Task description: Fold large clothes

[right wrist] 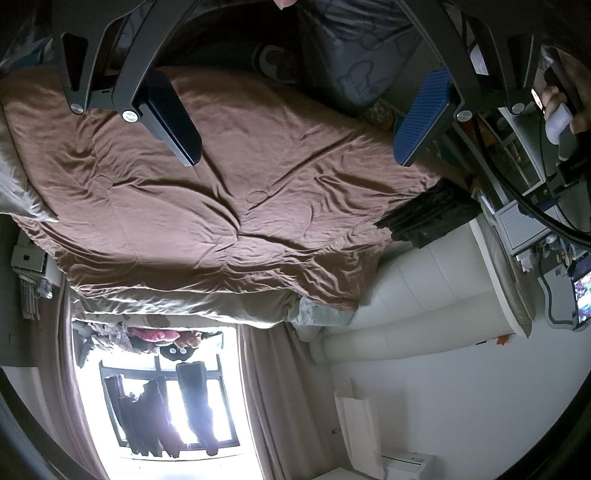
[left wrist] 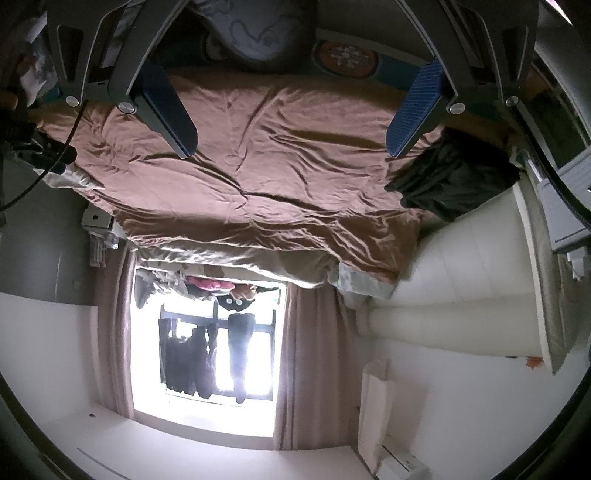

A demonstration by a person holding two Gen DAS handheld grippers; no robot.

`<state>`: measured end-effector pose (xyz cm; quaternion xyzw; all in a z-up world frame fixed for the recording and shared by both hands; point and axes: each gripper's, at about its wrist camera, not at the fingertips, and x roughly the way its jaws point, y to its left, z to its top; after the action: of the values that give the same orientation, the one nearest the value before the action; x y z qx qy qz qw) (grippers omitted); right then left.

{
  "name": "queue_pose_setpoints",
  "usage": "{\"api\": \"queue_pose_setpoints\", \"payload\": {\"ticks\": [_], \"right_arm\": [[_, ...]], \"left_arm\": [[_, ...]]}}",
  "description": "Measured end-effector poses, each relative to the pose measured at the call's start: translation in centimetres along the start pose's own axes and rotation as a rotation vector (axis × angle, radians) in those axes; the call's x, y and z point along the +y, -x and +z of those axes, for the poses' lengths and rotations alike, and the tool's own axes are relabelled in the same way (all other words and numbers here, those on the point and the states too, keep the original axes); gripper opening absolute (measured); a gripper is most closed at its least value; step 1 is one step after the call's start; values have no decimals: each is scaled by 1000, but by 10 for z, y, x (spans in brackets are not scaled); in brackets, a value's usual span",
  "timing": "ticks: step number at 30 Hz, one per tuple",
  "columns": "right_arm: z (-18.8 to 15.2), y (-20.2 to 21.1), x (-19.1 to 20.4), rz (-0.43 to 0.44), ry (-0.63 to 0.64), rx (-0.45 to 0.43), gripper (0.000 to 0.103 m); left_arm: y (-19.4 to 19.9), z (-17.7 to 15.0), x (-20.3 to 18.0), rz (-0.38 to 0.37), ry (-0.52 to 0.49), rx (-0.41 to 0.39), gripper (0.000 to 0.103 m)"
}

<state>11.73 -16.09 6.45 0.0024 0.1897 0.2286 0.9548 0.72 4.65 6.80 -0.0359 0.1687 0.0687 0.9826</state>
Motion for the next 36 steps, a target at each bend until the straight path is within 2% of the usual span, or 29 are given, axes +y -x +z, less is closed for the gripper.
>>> {"api": "queue_pose_setpoints", "payload": {"ticks": [36], "right_arm": [[-2, 1, 5, 9, 1, 9, 103]], "left_arm": [[14, -5, 3, 20, 37, -43, 103]]}}
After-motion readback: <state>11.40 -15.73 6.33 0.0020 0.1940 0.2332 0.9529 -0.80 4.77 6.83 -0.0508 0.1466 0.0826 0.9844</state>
